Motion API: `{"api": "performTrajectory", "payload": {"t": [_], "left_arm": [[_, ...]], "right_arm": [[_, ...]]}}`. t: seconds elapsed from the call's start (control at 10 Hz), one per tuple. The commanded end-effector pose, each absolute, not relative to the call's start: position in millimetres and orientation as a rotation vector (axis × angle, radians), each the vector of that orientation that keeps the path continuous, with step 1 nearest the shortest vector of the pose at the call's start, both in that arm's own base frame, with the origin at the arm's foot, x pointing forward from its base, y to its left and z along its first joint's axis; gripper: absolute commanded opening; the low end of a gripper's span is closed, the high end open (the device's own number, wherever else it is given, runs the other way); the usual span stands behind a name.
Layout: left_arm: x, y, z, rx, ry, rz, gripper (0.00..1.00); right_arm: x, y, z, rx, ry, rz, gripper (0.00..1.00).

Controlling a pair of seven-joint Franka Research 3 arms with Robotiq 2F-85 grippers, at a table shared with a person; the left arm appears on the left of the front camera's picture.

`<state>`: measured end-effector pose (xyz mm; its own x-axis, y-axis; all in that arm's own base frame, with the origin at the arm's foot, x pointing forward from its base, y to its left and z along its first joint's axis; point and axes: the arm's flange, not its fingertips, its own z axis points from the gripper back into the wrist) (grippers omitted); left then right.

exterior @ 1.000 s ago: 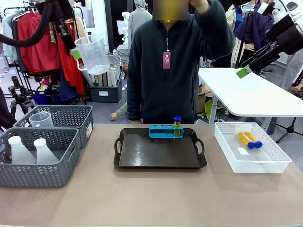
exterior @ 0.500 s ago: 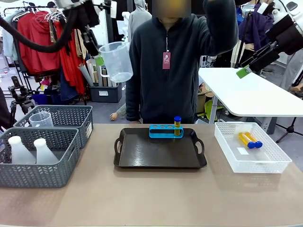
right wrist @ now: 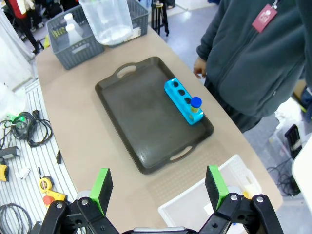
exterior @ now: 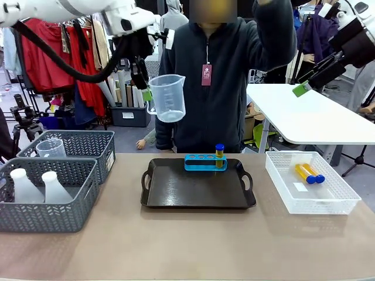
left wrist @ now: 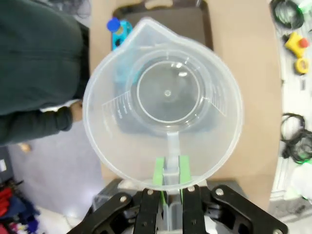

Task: Prepare the laboratory tools.
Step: Pick up one Large Measuring Cup and place it on the Handle tray.

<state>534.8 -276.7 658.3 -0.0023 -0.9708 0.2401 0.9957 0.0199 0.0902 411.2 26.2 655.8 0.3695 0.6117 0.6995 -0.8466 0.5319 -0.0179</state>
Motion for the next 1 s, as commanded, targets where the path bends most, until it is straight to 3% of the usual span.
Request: {"api": "performTrajectory", "payload": {"t": [0.0, 0.4, 0.9], "left_arm": [[543, -292, 654, -0.118, -0.261, -1.614, 0.0], [541, -320, 613, -0.152, -0.191, -1.675, 0.0], [534, -327, 599, -0.186, -0.153, -1.702, 0.0]], "right_arm": [[412, 27, 657, 0.396, -0.73, 0.969, 1.0], [412, 27, 657, 0.396, -0.73, 0.969, 1.0], [412, 27, 657, 0.396, -0.73, 0.969, 1.0]]}}
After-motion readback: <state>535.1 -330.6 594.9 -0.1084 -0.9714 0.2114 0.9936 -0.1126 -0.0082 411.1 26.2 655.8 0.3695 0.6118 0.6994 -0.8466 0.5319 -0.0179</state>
